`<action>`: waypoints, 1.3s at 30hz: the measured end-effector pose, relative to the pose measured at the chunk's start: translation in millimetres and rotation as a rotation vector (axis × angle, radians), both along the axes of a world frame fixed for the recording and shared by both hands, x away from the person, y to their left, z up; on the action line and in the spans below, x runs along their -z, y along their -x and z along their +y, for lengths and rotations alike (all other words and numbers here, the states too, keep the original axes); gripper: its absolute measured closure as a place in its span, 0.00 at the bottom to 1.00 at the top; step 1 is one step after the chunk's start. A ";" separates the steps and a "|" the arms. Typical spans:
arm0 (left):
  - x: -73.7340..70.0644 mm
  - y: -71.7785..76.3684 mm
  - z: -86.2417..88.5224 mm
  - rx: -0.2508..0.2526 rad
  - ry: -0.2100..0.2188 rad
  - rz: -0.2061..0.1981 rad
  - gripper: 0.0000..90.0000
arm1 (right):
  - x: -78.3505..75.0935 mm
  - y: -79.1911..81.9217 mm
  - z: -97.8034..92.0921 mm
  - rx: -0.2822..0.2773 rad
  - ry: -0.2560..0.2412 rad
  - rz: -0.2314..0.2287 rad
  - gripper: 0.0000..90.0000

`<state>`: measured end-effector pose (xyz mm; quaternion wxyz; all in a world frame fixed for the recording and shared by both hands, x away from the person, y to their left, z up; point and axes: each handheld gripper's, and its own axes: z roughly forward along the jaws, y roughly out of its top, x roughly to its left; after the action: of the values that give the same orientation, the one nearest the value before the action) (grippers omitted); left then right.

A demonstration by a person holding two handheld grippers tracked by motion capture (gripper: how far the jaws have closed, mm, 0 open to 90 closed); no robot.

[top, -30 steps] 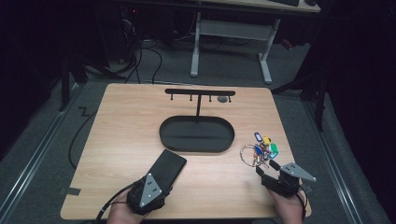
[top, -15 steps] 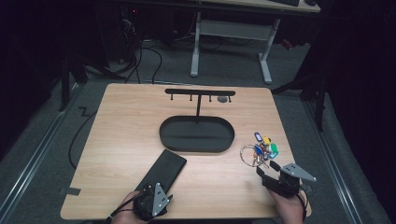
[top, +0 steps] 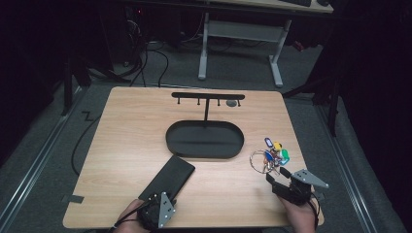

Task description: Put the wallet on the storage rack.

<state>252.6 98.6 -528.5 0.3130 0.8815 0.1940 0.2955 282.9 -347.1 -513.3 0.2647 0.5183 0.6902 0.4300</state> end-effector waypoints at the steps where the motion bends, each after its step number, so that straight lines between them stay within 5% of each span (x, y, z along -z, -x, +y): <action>1: -0.3 -0.3 1.0 -0.004 0.001 -0.001 0.70 | 0.2 -0.1 0.0 -0.002 -0.001 0.000 0.39; 14: -3.2 -0.1 8.3 -0.012 0.029 -0.010 0.84 | 0.5 -0.1 -3.4 0.003 -0.034 0.003 0.39; 39: -30.2 0.1 41.0 -0.033 0.210 -0.021 0.91 | -0.5 0.9 -6.5 0.007 -0.049 -0.004 0.40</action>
<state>252.6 139.6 -498.3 0.4007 0.8373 0.2351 0.2880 282.0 -353.6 -512.8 0.2547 0.5262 0.6770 0.4471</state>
